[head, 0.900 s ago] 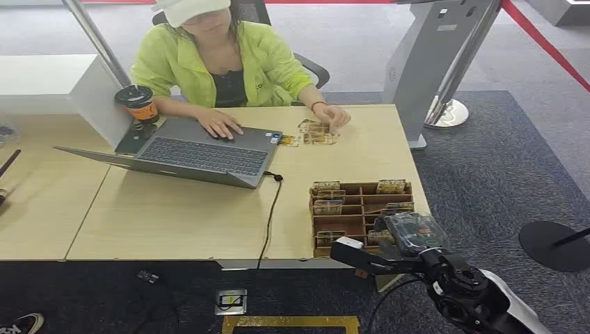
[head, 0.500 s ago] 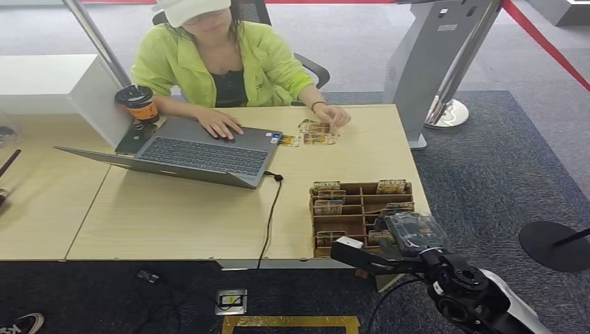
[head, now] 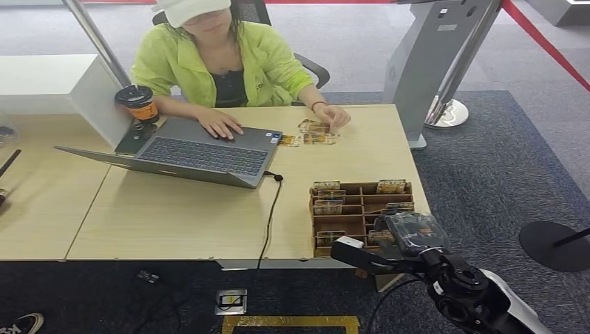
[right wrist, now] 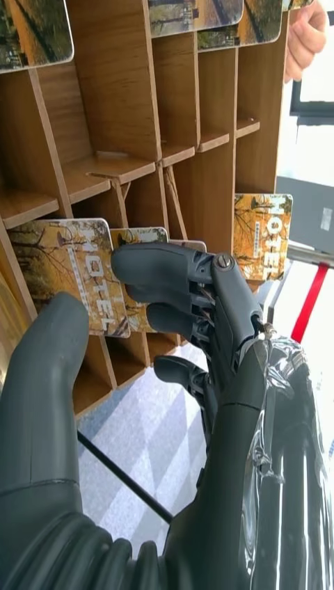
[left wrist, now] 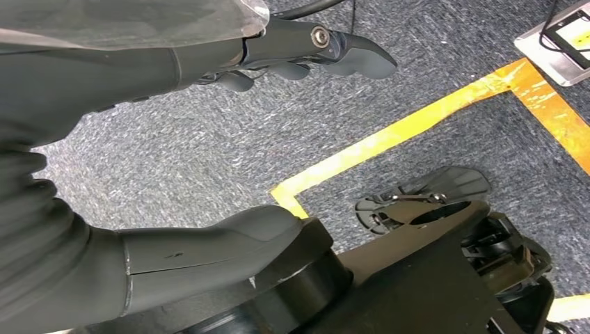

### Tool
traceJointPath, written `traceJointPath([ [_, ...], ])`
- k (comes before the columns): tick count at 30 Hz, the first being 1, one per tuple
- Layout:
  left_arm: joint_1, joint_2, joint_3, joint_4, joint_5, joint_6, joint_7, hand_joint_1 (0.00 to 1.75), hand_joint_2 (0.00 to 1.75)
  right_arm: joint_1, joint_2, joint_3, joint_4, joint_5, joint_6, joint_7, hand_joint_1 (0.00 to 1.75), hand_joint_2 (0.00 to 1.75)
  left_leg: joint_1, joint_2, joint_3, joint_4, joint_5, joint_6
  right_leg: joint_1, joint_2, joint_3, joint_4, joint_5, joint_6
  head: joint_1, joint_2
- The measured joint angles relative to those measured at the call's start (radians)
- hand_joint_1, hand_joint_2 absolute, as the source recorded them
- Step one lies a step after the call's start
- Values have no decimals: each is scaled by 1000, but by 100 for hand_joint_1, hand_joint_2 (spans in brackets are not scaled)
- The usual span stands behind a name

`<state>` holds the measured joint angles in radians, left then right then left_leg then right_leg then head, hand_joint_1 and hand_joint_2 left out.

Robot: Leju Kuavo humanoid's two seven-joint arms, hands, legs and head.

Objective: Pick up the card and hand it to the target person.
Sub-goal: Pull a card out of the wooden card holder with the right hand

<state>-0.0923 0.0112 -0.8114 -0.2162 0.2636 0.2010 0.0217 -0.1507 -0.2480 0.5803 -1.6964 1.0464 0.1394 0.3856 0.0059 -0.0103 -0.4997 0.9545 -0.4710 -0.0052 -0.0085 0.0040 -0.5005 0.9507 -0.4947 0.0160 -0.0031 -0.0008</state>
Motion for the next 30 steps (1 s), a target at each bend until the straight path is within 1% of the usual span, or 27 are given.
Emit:
traceJointPath([
  [15, 0, 0, 0, 0, -1, 0, 1, 0, 175, 1, 0, -9, 0, 5, -2, 6, 88, 175, 0, 0, 0, 0, 0, 0, 0, 0, 0, 0, 0, 0, 0, 0],
  [20, 0, -1, 0, 0, -1, 0, 2, 0, 175, 1, 0, -10, 0, 9, -1, 7, 93, 175, 0, 0, 0, 0, 0, 0, 0, 0, 0, 0, 0, 0, -1, 0],
  [30, 0, -2, 0, 0, -1, 1, 2, 0, 175, 1, 0, -6, 1, 18, 10, 6, 94, 175, 0, 0, 0, 0, 0, 0, 0, 0, 0, 0, 0, 0, -1, 0],
])
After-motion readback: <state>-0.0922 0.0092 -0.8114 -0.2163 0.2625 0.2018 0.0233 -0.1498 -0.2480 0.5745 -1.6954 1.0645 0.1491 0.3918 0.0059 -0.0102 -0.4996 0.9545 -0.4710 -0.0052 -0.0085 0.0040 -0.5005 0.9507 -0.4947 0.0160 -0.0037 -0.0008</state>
